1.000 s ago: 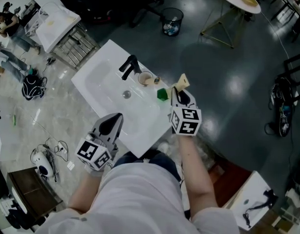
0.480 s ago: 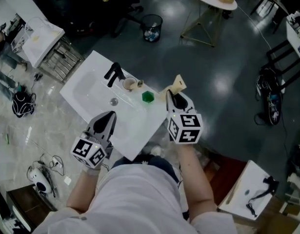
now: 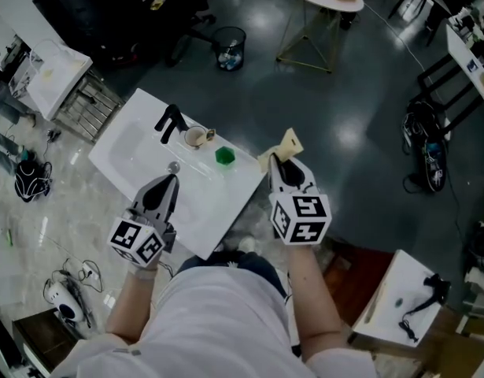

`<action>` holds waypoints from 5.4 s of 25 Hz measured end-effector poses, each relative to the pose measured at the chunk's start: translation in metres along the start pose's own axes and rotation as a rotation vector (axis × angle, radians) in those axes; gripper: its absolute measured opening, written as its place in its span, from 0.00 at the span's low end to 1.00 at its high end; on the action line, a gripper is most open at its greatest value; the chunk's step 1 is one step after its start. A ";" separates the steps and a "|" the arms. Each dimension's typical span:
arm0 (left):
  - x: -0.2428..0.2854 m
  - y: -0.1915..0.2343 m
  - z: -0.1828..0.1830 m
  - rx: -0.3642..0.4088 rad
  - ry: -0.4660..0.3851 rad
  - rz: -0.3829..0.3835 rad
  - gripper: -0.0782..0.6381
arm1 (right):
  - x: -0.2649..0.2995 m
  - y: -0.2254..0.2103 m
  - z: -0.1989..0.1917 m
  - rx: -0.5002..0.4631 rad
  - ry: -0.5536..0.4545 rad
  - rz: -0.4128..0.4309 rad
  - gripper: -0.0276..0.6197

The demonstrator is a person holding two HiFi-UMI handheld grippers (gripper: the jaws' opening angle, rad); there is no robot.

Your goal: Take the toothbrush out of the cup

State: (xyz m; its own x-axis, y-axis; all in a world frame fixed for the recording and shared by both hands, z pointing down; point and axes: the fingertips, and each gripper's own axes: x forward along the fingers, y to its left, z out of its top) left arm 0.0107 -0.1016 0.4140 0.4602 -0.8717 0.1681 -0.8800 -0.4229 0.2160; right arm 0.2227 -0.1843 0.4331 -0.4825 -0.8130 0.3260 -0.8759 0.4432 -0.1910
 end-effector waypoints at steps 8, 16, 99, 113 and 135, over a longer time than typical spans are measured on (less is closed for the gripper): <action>0.008 -0.011 -0.003 0.003 0.003 -0.006 0.13 | -0.011 -0.013 -0.011 0.018 0.016 -0.007 0.12; 0.000 0.002 -0.002 0.012 -0.015 -0.055 0.13 | -0.010 0.003 -0.019 0.021 0.014 -0.049 0.12; 0.182 0.104 -0.139 0.377 0.308 -0.333 0.36 | -0.034 0.150 -0.116 0.370 0.021 -0.579 0.12; 0.178 0.126 -0.118 0.408 0.267 -0.244 0.20 | -0.033 0.151 -0.108 0.351 0.013 -0.562 0.12; 0.120 0.118 -0.017 0.318 0.155 -0.277 0.17 | -0.010 0.157 -0.053 0.264 -0.041 -0.430 0.12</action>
State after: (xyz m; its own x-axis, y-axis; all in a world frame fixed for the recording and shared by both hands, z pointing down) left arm -0.0358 -0.2514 0.4760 0.6741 -0.6781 0.2930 -0.7026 -0.7110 -0.0291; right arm 0.0899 -0.0864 0.4493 -0.0730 -0.9176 0.3908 -0.9601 -0.0414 -0.2764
